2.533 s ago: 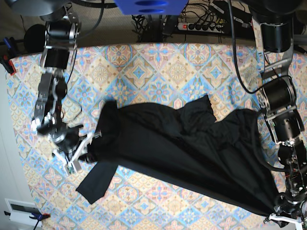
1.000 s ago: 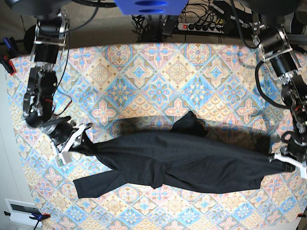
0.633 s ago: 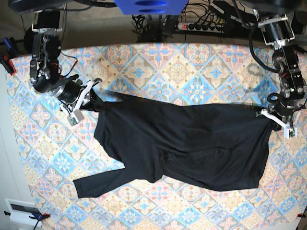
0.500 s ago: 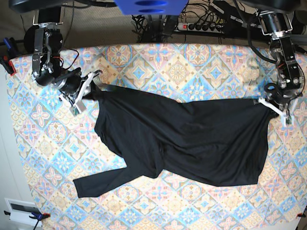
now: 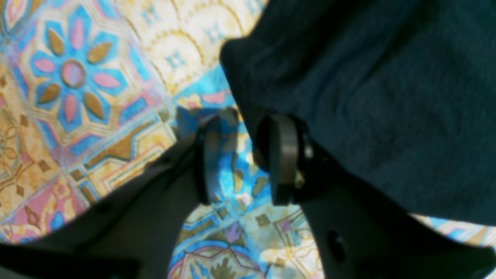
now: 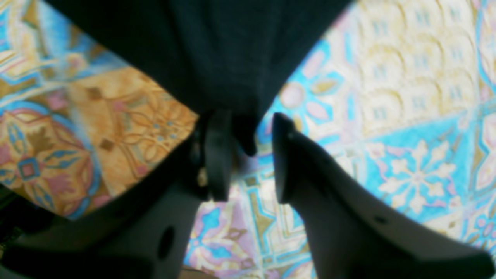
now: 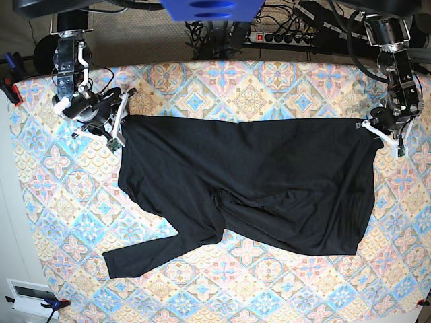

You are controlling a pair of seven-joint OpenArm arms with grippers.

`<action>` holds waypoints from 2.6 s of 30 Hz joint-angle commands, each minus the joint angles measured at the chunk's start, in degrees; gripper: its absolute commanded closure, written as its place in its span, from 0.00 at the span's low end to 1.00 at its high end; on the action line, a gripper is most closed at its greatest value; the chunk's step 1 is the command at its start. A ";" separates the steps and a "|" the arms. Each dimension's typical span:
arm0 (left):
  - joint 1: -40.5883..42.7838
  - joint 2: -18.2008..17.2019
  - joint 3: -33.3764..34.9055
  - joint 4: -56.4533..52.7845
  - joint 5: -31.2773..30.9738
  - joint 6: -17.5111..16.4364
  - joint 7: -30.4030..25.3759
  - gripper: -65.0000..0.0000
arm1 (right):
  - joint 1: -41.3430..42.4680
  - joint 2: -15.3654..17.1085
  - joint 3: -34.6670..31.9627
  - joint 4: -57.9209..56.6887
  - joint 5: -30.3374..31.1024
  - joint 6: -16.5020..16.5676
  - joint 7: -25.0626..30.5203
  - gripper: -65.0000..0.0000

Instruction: Layout the t-shirt on the table in an organized manner, then fold the t-shirt properly

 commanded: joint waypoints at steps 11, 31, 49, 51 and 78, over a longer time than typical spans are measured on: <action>-11.06 0.21 -8.32 0.85 -7.11 -0.01 -0.97 0.65 | 0.63 -2.01 0.61 7.25 0.61 0.09 5.40 0.72; -35.33 0.21 10.58 -39.15 -7.20 0.17 -20.58 0.64 | 1.16 -7.55 0.35 7.25 0.52 0.09 5.67 0.72; -36.30 2.94 14.98 -42.57 -7.82 -0.01 -25.15 1.00 | 1.16 -7.64 0.43 7.34 0.52 0.09 5.67 0.72; -36.30 2.94 14.80 -39.94 -7.91 -0.01 -22.34 0.99 | 1.16 -7.64 0.43 7.34 0.52 0.09 5.76 0.72; -15.11 0.04 -9.20 2.79 -16.96 -0.09 -2.91 1.00 | 24.19 -9.13 0.35 -10.77 3.77 0.18 5.84 0.72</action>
